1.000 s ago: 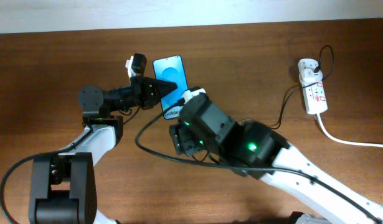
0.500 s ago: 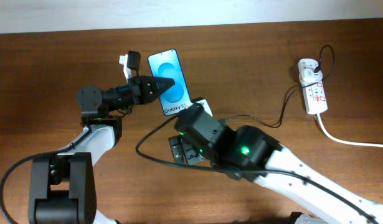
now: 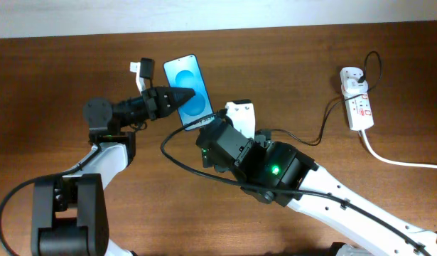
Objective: Plug charger to phone and switch on socket
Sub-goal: 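Push the USB-C plug up into the phone port with the right gripper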
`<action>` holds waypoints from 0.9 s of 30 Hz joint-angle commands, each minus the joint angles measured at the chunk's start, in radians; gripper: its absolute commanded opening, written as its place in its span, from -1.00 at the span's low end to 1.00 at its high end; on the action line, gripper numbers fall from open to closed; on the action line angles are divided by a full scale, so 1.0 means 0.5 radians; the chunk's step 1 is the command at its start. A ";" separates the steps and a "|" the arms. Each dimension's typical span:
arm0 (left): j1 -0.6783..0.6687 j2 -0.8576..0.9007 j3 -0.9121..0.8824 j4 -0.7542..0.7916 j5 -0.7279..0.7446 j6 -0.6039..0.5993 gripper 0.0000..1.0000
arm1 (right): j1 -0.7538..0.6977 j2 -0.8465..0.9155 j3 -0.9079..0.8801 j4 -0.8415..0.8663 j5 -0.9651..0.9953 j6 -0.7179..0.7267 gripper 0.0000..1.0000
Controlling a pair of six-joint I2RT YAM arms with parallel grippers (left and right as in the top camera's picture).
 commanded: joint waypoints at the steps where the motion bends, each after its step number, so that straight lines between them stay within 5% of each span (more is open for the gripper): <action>1: 0.043 -0.018 0.022 0.005 -0.072 0.070 -1.00 | 0.003 -0.045 0.016 0.014 0.105 0.024 0.97; 21: 0.043 -0.018 0.022 -0.030 -0.142 0.031 -1.00 | 0.116 0.016 0.017 0.123 -0.194 -0.190 1.00; 27: 0.043 -0.018 0.022 -0.030 -0.139 -0.039 -1.00 | 0.116 0.172 0.017 0.247 -0.195 -0.350 0.60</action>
